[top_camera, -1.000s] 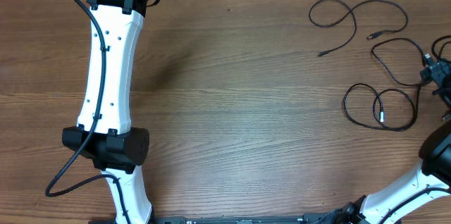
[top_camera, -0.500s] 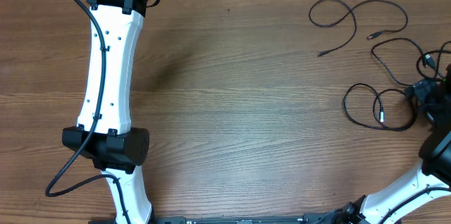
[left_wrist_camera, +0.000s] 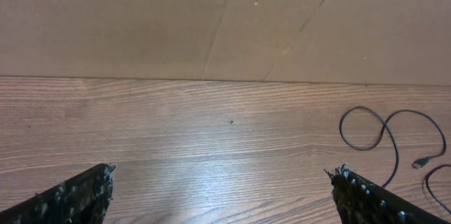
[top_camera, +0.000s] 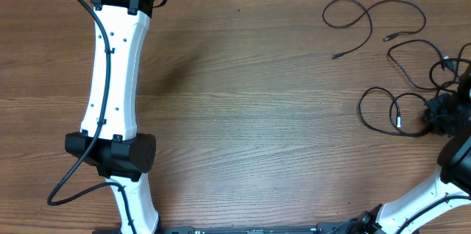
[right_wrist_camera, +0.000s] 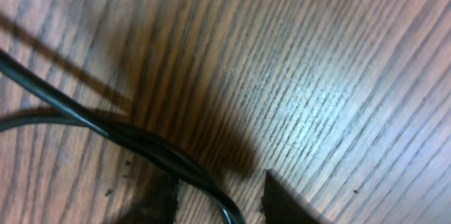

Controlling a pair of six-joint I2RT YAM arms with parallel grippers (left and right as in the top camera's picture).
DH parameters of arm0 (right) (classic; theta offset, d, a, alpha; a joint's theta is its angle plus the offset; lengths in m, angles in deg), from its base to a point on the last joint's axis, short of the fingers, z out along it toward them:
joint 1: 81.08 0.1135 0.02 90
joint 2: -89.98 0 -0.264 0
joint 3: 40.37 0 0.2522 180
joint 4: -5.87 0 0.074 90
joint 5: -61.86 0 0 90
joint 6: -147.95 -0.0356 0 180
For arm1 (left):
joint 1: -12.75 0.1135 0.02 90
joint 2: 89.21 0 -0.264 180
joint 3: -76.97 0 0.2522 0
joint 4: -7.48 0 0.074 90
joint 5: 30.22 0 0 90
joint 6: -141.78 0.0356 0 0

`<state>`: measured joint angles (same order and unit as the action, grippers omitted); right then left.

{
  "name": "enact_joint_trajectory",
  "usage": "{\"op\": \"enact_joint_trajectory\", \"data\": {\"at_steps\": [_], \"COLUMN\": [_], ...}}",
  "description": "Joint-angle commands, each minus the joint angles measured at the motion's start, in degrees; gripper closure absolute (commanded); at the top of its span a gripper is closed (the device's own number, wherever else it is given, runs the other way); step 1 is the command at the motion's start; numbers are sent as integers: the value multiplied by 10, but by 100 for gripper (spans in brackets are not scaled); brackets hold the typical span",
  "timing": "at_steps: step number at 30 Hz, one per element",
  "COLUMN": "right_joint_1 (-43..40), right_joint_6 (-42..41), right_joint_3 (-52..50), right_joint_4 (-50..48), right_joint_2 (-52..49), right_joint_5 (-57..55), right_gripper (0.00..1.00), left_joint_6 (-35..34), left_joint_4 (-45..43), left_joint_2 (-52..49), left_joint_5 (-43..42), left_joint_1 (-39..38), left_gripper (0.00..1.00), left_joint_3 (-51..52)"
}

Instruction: Untangle cables

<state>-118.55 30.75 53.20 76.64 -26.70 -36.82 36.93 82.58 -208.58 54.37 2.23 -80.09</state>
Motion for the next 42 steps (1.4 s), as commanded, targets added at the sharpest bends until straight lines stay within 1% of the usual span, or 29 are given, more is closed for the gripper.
{"op": "enact_joint_trajectory", "data": {"at_steps": [1, 10, 15, 24, 34, 35, 36, 37, 38, 39, 42], "right_joint_1": [-2, -5, -16, -54, -64, -65, -65, -65, -65, -65, -63], "right_joint_6": [-9, -16, -46, -60, -61, -68, -71, -71, -71, -74, -73], "right_joint_3": [0, -1, -5, -29, -29, -29, -29, -28, -27, -23, -2], "right_joint_4": [-1, 8, 18, 13, 14, 14, 15, 16, 18, 21, 36], "right_joint_2": [14, 14, 14, 14, 14, 14, 14, 14, 15, 15, 24], "right_joint_5": [-33, -74, -87, -88, -93, -93, -92, -92, -90, -86, -83], "right_gripper": [78, 78, 78, 78, 78, 71, 52, 25, 2, 0, 0], "left_joint_6": [1, 1, 1, 1, 1, 1, 1, 2, 7, 12, 16], "left_joint_4": [2, 4, 4, 3, 3, 3, 3, 3, 3, 2, -3], "left_joint_2": [10, 10, 10, 10, 10, 10, 10, 10, 10, 10, 10], "left_joint_5": [-4, -4, -4, 0, 0, 0, 0, 0, 0, 0, 0], "left_joint_1": [-4, -4, -4, -4, -4, -4, -4, -4, -4, -4, -4], "left_gripper": [1, 0, 0, 1, 0, 0, 1, 0, 0, 0, 0], "left_joint_3": [-9, -9, -9, -9, -9, -9, -9, -9, -9, -9, -9]}}
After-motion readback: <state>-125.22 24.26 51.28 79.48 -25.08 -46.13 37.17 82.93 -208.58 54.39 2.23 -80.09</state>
